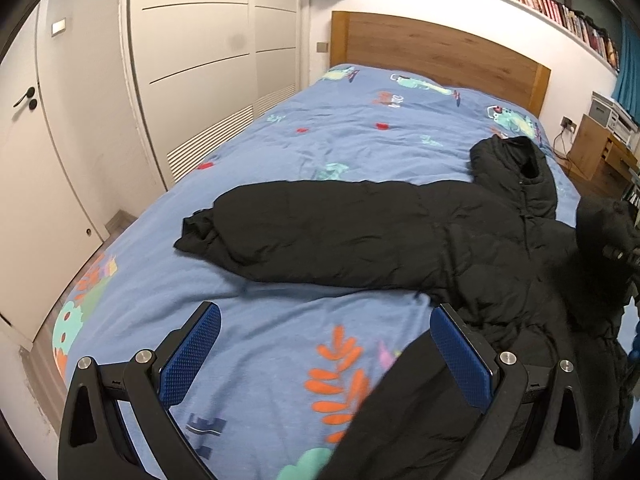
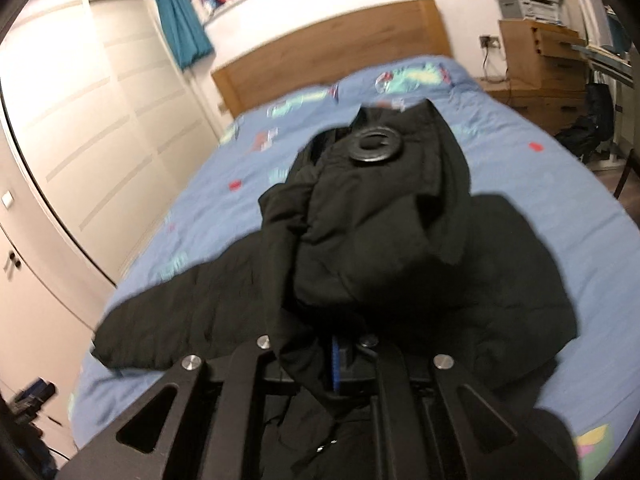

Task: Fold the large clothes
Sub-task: 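Carry the sleeve across the jacket body with the right gripper and release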

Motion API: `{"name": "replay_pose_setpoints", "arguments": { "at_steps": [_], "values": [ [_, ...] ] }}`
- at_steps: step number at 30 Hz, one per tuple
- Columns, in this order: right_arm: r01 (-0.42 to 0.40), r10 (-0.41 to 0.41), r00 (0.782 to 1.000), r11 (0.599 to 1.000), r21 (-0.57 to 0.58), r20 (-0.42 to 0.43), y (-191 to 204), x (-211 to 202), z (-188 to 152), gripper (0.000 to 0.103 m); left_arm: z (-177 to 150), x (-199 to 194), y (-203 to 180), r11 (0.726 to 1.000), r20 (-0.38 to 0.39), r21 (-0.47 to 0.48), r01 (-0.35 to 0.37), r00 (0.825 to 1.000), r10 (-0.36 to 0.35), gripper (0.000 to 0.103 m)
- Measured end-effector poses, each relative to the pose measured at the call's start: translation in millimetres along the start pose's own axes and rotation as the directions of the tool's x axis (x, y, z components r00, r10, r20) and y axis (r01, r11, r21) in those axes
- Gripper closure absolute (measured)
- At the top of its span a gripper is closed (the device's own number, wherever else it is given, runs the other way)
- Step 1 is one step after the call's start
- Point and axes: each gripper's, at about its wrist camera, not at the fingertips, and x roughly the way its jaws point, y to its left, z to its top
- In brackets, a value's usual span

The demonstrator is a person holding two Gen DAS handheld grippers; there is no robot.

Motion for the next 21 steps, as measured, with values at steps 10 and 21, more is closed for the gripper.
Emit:
{"name": "replay_pose_setpoints", "arguments": {
  "at_steps": [10,21],
  "values": [
    [0.085,-0.091,0.977,0.996,-0.036,-0.194,9.8,57.8,-64.3,0.072,-0.3,-4.9,38.0,0.998,-0.02,-0.058,-0.007,1.0,0.006,0.001],
    [0.01,-0.023,0.993,0.994,-0.11,-0.119,69.2,-46.1,-55.7,0.05,5.7,-97.0,39.3,0.999,0.068,-0.007,0.044,0.997,-0.043,0.001]
  ]
}}
